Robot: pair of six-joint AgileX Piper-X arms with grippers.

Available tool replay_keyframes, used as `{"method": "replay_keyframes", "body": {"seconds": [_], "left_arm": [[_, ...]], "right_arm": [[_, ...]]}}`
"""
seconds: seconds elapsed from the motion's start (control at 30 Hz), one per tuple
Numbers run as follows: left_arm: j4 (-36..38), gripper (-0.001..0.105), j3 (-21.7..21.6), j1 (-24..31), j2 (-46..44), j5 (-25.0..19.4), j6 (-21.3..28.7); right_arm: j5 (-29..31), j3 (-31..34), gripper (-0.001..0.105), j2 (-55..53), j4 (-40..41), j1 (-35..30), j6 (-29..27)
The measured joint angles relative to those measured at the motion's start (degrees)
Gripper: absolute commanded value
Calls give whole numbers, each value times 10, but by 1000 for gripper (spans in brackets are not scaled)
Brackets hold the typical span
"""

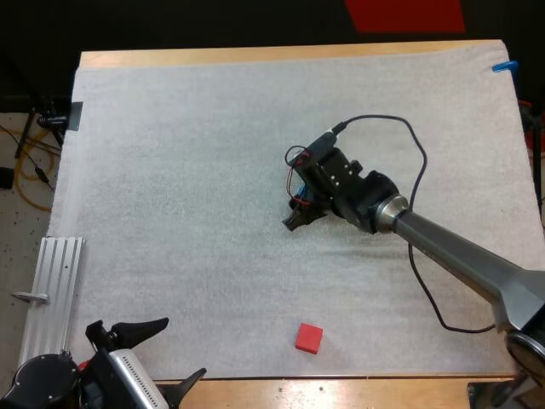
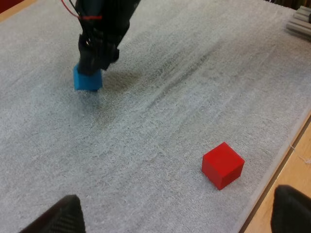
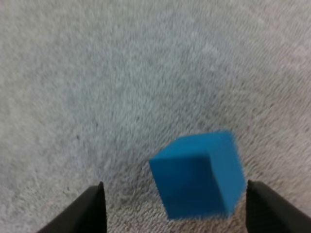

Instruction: Stack red cube on blue cube

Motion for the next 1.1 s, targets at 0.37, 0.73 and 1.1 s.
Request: {"method": "replay_keyframes", "body": {"seconds": [0.37,0.73,1.1], "left_arm": [[0,75,0,0,0,-2,0],[0,75,0,0,0,-14,0],[0,75,0,0,0,-26,0]], "right_arm": [[-38,-35,62,-153,97,14,5],[-2,-31,69,-202,266,153,-17],[-15,85,69,-200,265,189,26]]}}
